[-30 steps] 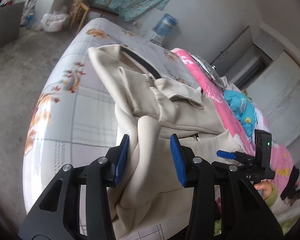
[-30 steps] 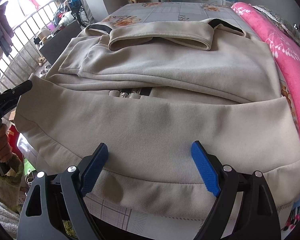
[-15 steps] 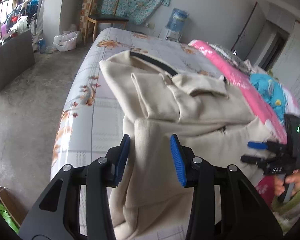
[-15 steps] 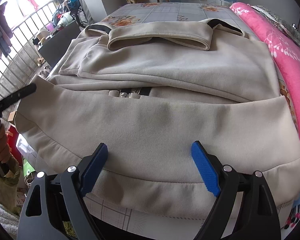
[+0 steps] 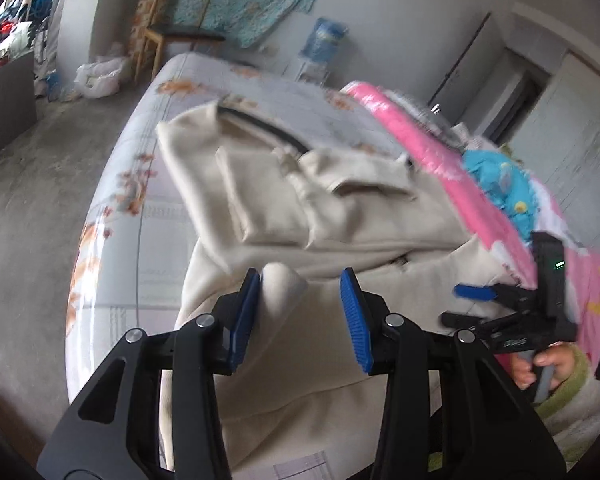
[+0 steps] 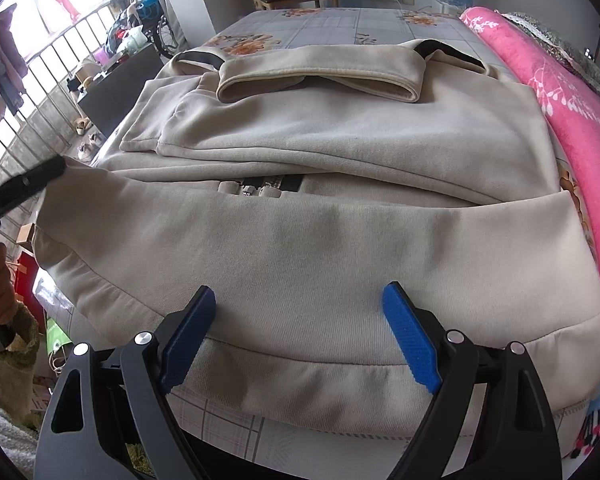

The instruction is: Fold large clothes

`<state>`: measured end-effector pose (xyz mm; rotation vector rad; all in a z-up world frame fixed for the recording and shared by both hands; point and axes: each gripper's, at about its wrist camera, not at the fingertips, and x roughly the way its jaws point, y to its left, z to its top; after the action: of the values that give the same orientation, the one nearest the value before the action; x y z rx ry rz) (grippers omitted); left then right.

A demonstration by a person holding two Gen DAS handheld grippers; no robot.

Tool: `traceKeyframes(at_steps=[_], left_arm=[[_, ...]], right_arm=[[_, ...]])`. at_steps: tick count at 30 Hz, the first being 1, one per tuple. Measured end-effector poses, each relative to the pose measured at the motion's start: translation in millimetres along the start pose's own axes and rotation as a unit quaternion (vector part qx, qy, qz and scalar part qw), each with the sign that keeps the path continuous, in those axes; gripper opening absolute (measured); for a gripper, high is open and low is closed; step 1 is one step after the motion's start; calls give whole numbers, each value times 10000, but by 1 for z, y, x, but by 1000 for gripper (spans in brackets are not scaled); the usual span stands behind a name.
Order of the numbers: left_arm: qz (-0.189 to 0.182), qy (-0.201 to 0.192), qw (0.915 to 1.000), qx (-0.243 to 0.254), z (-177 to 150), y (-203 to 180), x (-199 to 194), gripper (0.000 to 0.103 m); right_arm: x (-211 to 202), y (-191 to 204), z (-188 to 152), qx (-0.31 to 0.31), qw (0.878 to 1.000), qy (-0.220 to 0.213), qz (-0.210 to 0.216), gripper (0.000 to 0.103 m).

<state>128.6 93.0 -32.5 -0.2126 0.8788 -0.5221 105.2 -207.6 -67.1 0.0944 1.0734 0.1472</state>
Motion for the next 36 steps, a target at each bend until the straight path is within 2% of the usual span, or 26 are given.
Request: traceKeyframes(at_steps=[3,5,6,10,12,13,15,18,20,24,27,32,36], left_arm=[[403,312,9982,-315,-4,15,13,39],[476,436,9963,-565,-7,26,17,39],[459,436,9958,-658,-8,29,17,35],[453,396,9970,-485,-13,20,10,34],[567,384,9971,-334,-16,13,9,34],[765,417,9958,-270,-18,10,11,34],[1230,592,9904,-194,-18,8,18,26],[1496,631,9865,-233,-17,4,22,21],[1700,652,9832,-138,-16,-1,24,20],[2109,703,9749,125,-17,-13,27,20],[2313,746,9697,262,-17,-20,29,20],[2491,799,9648,276,-16,-24,31,20],[2655,813,9603,265,-15,-28,33,20]], right_arm=[[-1,0,-1,5,10000,-14,15,84],[-1,0,-1,1,10000,-26,19,84],[-1,-1,-1,-1,10000,-30,27,84],[-2,-1,-2,-5,10000,-42,63,84],[-2,-2,-3,-6,10000,-60,75,84],[-2,-2,-3,-2,9999,-71,82,84],[-3,-3,-3,16,9999,-80,109,84],[-11,-11,-4,200,9994,-126,249,84],[-25,-24,-8,355,9986,-312,249,84],[-59,-70,-13,800,9939,-757,-48,83],[-75,-110,-10,1166,9886,-922,-230,76],[-76,-142,8,1247,9862,-1022,-369,70],[-57,-155,23,1158,9887,-851,-420,62]])
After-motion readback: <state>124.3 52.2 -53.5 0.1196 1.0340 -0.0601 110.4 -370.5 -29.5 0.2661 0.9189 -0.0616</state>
